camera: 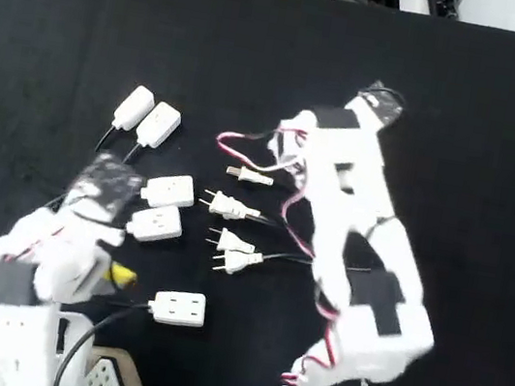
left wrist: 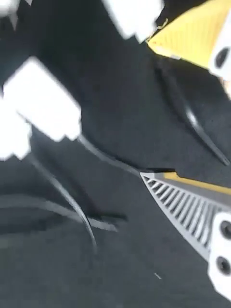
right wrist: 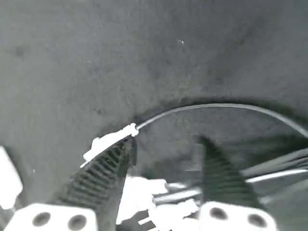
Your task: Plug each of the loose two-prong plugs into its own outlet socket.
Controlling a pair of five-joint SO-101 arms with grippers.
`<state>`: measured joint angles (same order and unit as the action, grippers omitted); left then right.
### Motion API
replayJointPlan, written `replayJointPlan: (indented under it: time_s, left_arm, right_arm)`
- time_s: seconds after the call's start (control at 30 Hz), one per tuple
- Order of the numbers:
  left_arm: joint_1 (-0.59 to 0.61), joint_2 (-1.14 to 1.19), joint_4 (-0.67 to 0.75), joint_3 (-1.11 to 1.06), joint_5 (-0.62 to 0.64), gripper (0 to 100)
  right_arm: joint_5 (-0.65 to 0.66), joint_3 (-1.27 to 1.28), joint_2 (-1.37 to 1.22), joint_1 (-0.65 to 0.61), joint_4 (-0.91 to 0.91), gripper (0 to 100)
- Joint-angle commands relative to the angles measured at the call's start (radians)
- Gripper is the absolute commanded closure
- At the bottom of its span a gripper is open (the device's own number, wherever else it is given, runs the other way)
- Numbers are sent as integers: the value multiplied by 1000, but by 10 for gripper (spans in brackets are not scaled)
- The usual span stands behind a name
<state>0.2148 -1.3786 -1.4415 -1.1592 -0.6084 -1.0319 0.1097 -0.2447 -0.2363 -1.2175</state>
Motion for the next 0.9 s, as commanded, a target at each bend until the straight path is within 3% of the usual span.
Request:
replayJointPlan:
  time_s: [0.0, 0.23, 0.6, 0.87]
  left_arm:
    - [166, -264, 8, -67, 11, 636]
    - [171, -440, 8, -108, 44, 636]
    - [170, -413, 11, -108, 44, 636]
    - [102, -408, 9, -110, 41, 636]
  right_arm:
    - [-91, -162, -101, -38, -32, 738]
    - [-256, -291, -208, -66, -46, 801]
    - [-319, -302, -309, -167, 86, 804]
    - [-311, -303, -357, -120, 129, 841]
